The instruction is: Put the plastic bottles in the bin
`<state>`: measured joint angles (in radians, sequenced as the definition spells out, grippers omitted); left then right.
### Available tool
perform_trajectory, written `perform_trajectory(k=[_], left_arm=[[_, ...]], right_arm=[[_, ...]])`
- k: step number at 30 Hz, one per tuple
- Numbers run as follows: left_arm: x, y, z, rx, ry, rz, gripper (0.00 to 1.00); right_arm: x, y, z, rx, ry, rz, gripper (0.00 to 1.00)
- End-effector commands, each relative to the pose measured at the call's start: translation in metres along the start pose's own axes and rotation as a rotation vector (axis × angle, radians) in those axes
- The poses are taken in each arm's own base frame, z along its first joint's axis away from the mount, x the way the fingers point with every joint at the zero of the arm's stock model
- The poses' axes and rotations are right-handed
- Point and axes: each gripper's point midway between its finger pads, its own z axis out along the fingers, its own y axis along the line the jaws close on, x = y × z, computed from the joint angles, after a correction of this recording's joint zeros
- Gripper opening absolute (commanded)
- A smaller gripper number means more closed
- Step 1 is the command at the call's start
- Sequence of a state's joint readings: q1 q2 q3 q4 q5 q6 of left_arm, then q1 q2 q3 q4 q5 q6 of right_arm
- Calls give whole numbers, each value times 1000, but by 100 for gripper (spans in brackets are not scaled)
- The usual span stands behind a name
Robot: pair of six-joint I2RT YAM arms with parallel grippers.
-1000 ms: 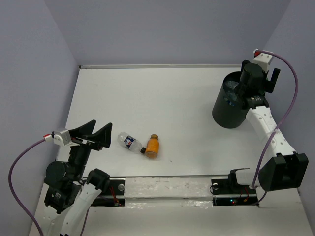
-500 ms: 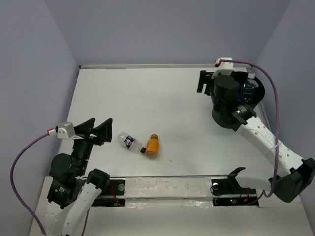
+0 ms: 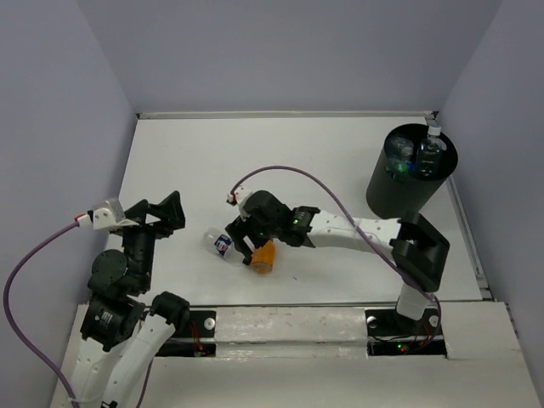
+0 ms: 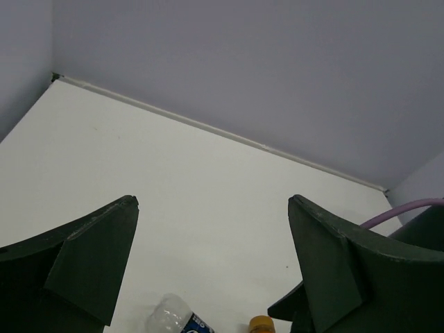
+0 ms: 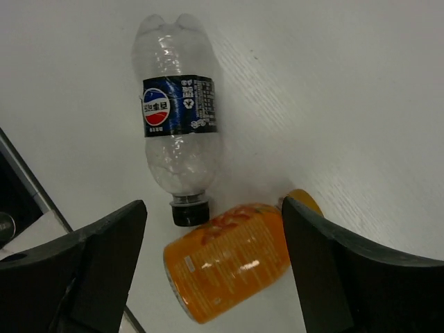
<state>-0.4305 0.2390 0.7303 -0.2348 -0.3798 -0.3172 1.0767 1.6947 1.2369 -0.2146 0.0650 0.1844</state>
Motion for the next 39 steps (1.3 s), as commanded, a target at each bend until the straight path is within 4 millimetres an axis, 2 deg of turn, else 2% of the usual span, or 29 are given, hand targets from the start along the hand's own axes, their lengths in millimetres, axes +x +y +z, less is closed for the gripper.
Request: perform_trajectory(k=[1, 2, 3, 4, 5, 6, 8, 9, 10, 14, 17, 19, 20, 21, 23, 25, 27, 28, 29, 30, 31, 33, 34, 36, 37, 38, 39], left_arm=[[-34, 15, -2, -105, -114, -22, 99], [-39, 17, -5, -114, -130, -26, 99], [-44, 16, -7, -111, -142, -26, 99], [-45, 16, -8, -108, -146, -26, 99], [-47, 16, -10, -102, -154, -31, 99], [-45, 15, -10, -97, -149, -29, 99], [-42, 14, -9, -83, -146, -32, 99], [-36, 14, -7, -84, -135, -28, 99], [-32, 14, -5, -82, -128, -27, 99], [-23, 14, -1, -80, -104, -15, 99], [-21, 10, 0, -60, -96, -12, 99], [-20, 11, 0, -61, -94, -6, 99], [-21, 12, -1, -66, -96, 2, 99], [-21, 13, -1, -69, -99, 4, 99], [-22, 16, -2, -81, -106, 8, 99], [-24, 16, -4, -78, -114, 5, 99], [-27, 17, -7, -77, -126, 0, 99], [-27, 17, -7, -75, -128, 0, 99], [-27, 16, -8, -71, -129, -1, 99], [-26, 15, -7, -64, -126, 0, 99], [-25, 12, -7, -46, -121, 2, 99], [-21, 8, -5, -29, -102, 10, 99], [-18, 5, -3, -10, -88, 16, 99], [-14, 0, -1, 12, -68, 23, 99], [-12, -3, 0, 27, -61, 26, 99], [-11, -7, 1, 47, -52, 28, 99], [-10, -9, 1, 55, -48, 30, 99]], right_arm=[[-36, 41, 26, -176, -42, -38, 87], [-22, 44, 42, -195, 2, -38, 88], [-29, 54, 46, -216, -5, -46, 89], [-25, 61, 52, -228, 9, -53, 90], [-14, 59, 66, -221, 37, -59, 90], [-11, 63, 72, -222, 45, -66, 90], [-15, 63, 85, -206, 40, -68, 90], [-4, 61, 99, -195, 67, -69, 90], [-10, 65, 103, -188, 55, -78, 89], [-2, 60, 128, -155, 85, -88, 82], [-13, 65, 135, -165, 65, -71, 77], [-16, 65, 141, -150, 56, -37, 64], [-18, 67, 146, -150, 54, -11, 61], [-22, 69, 147, -152, 43, 6, 53], [-43, 72, 147, -149, -22, 40, 43], [-81, 77, 136, -152, -132, 72, 37], [-125, 69, 115, -98, -261, 95, 37], [-138, 67, 105, -82, -300, 102, 37], [-153, 55, 95, -42, -347, 122, 37], [-180, 48, 64, -37, -419, 140, 37], [-188, 22, 54, 13, -474, 167, 37], [-203, -10, 20, 80, -548, 182, 37], [-216, -51, -23, 168, -627, 214, 37], [-223, -99, -72, 284, -700, 223, 37], [-238, -120, -130, 337, -796, 244, 37], [-220, -176, -154, 491, -804, 281, 37], [-215, -200, -182, 576, -828, 284, 37]])
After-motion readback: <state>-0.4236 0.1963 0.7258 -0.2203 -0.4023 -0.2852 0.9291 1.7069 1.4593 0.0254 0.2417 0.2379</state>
